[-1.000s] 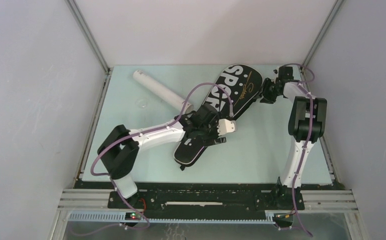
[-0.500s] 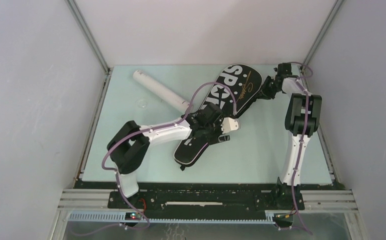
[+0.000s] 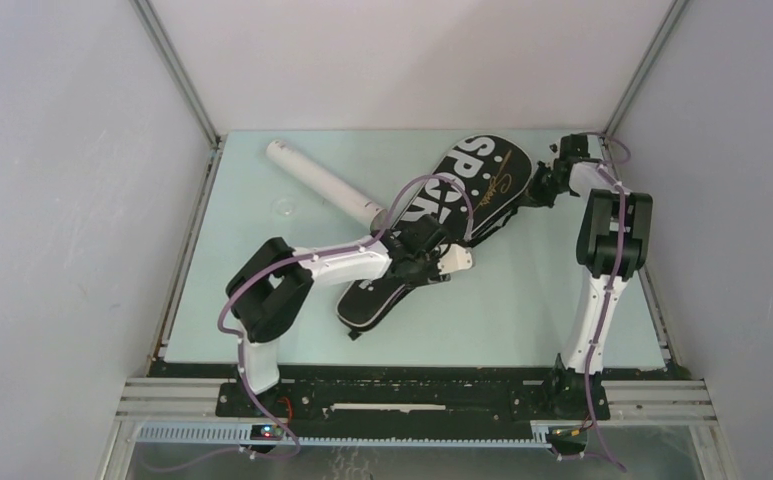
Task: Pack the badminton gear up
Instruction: Adjust the racket bag at the center of the board.
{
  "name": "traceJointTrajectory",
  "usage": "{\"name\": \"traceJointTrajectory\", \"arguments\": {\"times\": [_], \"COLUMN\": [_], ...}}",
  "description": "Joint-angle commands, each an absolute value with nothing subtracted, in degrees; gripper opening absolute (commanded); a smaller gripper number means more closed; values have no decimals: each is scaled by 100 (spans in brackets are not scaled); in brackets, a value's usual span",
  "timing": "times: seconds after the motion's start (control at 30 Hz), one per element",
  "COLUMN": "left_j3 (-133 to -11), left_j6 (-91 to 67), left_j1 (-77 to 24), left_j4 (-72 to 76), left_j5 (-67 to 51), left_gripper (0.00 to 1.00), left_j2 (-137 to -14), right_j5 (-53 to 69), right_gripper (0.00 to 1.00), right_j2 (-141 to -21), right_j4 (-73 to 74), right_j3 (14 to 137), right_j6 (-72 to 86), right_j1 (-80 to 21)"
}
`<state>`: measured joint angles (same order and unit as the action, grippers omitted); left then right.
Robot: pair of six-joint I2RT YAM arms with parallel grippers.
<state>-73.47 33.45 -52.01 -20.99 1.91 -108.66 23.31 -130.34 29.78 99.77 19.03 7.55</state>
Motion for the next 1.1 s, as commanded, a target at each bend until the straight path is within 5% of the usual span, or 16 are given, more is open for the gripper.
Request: {"name": "traceJointTrajectory", "arguments": {"times": [0.0, 0.17, 0.37, 0.47, 0.63, 1.07], "left_j3": [-7165, -6663, -6165, -6050, -5978, -6929], "left_j6": [3547, 3626, 3692, 3793, 3953, 3375], "left_j1": [-5155, -5019, -4653, -4555, -4543, -4670], "left_j4": [-2358, -2758, -2945, -3084, -3188, -2539], "left_j5": [588, 548, 567, 265, -742, -2150], "left_gripper": [51, 28, 22, 29, 64, 86], "left_j2": [-10511, -9900, -9074, -8602, -7663, -8073], "right_j5": [2692, 3215, 3919, 4274, 4575, 5644], "right_gripper": [0, 0, 0, 0, 0, 0], "right_j2": [-12039, -11240, -10249, -9792, -9054, -8412], "right_j4": [3606, 4177, 5014, 5556, 5864, 6147], "right_j3": [9179, 8138, 7352, 7323, 7330, 7328], "right_j6": [1097, 235, -990, -1614, -2210, -2391], "right_j1": [739, 693, 388, 165, -286, -630]}}
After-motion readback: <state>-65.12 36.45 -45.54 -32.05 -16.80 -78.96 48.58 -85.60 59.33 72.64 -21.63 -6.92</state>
